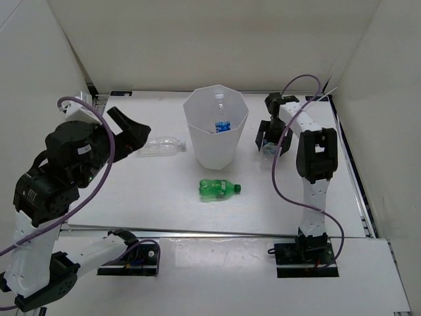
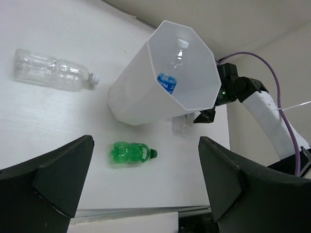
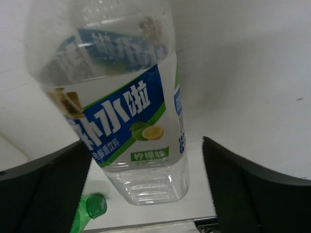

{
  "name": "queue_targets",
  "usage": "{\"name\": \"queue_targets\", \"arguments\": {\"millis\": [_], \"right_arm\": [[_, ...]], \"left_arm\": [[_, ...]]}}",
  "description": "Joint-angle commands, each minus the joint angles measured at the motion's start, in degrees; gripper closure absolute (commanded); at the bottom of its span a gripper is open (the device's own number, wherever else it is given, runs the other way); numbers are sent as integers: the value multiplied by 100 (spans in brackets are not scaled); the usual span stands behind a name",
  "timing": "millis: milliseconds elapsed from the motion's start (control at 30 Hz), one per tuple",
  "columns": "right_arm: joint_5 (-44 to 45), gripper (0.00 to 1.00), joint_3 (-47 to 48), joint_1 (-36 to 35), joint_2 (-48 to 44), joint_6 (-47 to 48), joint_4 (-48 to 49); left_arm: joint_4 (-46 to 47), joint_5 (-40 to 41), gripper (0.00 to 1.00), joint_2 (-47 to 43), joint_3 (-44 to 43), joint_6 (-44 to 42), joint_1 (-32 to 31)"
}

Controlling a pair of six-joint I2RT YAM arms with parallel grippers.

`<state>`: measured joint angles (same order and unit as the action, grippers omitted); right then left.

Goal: Put the plastic bottles in the bin

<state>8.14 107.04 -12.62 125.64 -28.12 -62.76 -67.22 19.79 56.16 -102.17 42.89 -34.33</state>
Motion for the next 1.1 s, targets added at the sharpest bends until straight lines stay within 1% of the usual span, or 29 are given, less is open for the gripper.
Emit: {"name": "queue_targets", "arguments": {"millis": [0,33,67,100,167,200,300,367,400,467,500,567,633,667,733,800,833,867,967,1033,1067], "right_arm": [[-269,11,-158,-12,-31,26,281],[-321,26,-227,-12,-31,26,282],[-322,39,-306,-12,-31,-35,282],[-261,57,-359,-12,-83,-36,282],[-173,70,-526,-12,-189,-36,282],[-25,79,-588,-12,-346,-97,221],[99,83,-772,-12,-698,-167,134],[153,83,-826,-12,-1207,-168,54],[205,83,-826,-12,-1609,-255,-42],[153,83,-607,-12,-2033,-343,-262],[-13,83,-467,-64,-2453,-404,-263],[-215,82,113,-117,-2833,-405,-377],[-601,80,622,-118,-3229,-239,-377],[-1047,80,1182,-118,-3300,-107,-316],[-1646,79,1651,-170,-3362,43,-202],[-2200,78,1942,-170,-3423,43,26],[-2734,78,2013,-231,-3476,43,149],[-2974,76,1961,-232,-3477,-26,420],[-3222,74,1680,-617,-3477,-150,799],[-3161,74,1679,-969,-3328,-150,1029],[-3161,74,1845,-1144,-3092,-72,1029]], "left_arm": [[-450,157,0,-88,118,324,-30],[-450,96,0,-88,188,325,-30],[-450,34,0,-88,189,325,-30],[-450,34,0,-88,319,325,-30],[-327,-27,0,-88,408,325,-30],[-275,-28,0,-88,461,325,-30],[-29,-133,0,-141,619,272,-30],[182,-133,0,-141,698,219,-30],[253,-186,0,-141,785,219,-30],[376,-186,0,-141,865,158,-30],[429,-238,0,-141,935,88,-30],[499,-239,0,-141,988,27,-30],[552,-239,0,-141,1041,26,-30],[604,-239,0,-141,1041,26,-30],[605,-239,0,-141,1094,26,-30],[657,-239,0,-141,1226,26,-30],[658,-239,0,-141,1295,26,-30],[658,-239,0,-141,1348,26,-30],[597,-292,0,-141,1349,26,-30],[596,-292,0,-193,1402,26,-30],[596,-292,0,-193,1402,26,-30]]}}
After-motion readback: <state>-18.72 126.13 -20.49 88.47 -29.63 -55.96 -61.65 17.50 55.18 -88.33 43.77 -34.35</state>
